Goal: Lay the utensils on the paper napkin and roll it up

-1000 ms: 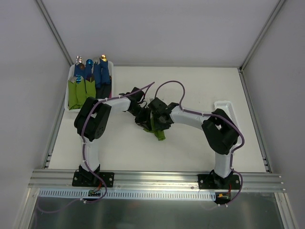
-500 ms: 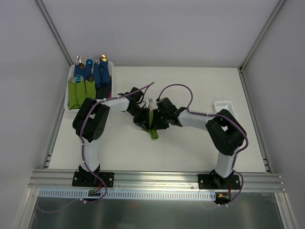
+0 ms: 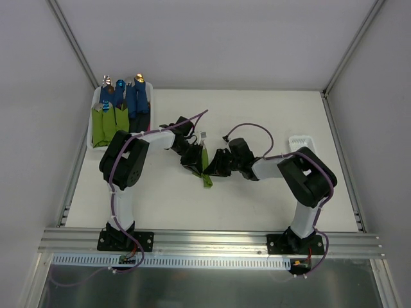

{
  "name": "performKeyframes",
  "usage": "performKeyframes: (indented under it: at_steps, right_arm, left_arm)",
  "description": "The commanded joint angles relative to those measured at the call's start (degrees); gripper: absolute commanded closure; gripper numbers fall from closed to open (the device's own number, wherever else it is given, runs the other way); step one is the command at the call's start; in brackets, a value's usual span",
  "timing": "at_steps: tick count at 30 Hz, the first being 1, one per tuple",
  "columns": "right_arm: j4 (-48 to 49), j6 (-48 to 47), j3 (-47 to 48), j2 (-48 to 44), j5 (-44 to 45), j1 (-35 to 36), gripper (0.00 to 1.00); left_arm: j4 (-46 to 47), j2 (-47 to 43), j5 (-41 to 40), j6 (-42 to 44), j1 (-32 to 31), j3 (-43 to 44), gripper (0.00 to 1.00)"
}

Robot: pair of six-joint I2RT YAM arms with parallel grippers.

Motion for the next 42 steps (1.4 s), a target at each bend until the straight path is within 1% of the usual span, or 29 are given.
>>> performKeyframes:
  at_steps: [1, 4, 8, 11, 12, 15, 18, 22, 27, 29, 35, 42]
  right_arm:
    - [-2.0, 0.7, -4.8, 3.1, -2.6, 0.7, 1.0]
    - [-1.9, 1.3, -5.2, 2.7, -1.9, 0.6, 1.0]
    - [-4.7, 1.3, -5.4, 0.8, 1.4, 0.6, 1.0]
    - [-12.0, -0.8, -3.5, -1.3, 5.9, 0.8, 1.0]
    - [-15.9, -1.3, -2.9, -2.0, 8.5, 1.0, 1.0]
    - [-22.5, -2.9, -0.2, -3.3, 12.5, 1.6, 1.0]
    - [-27.0, -3.8, 1.7, -3.9, 15.5, 2.5, 1.0]
    - [-28.9, -3.3, 2.7, -3.5, 17.2, 3.4, 1.0]
    - [-30.0, -2.3, 3.2, -3.1, 18.7, 4.4, 1.0]
    - [-29.8, -2.0, 3.5, -3.3, 18.8, 4.7, 1.0]
    - [-29.5, -1.6, 3.3, -4.8, 19.5, 5.8, 1.0]
    - [-28.2, -1.8, 2.8, -7.8, 19.4, 6.4, 1.0]
  left_arm:
    - [6.3, -0.3, 2.1, -0.7, 0.0, -1.1, 0.84]
    - [8.5, -2.3, 4.0, -1.8, 0.0, -2.0, 0.8]
    - [9.9, -6.2, 3.0, -3.3, 0.2, -3.7, 0.75]
    - [9.9, -8.5, 0.4, -4.5, 0.3, -4.5, 0.74]
    - [10.0, -9.0, 0.0, -5.1, 0.2, -4.6, 0.73]
    - [9.9, -10.2, -0.7, -6.3, 0.2, -4.4, 0.73]
    - [9.9, -10.7, -0.2, -7.5, 0.2, -3.9, 0.72]
    - [9.9, -10.7, 0.7, -9.3, -0.2, -3.6, 0.7]
    - [10.0, -10.1, 0.1, -10.3, -1.5, -3.9, 0.68]
    - [10.0, -9.6, -1.5, -11.0, -2.2, -4.3, 0.66]
    - [9.7, -7.8, -6.9, -12.9, -2.7, -4.5, 0.64]
    - [9.6, -6.3, -8.5, -13.2, -2.7, -4.9, 0.63]
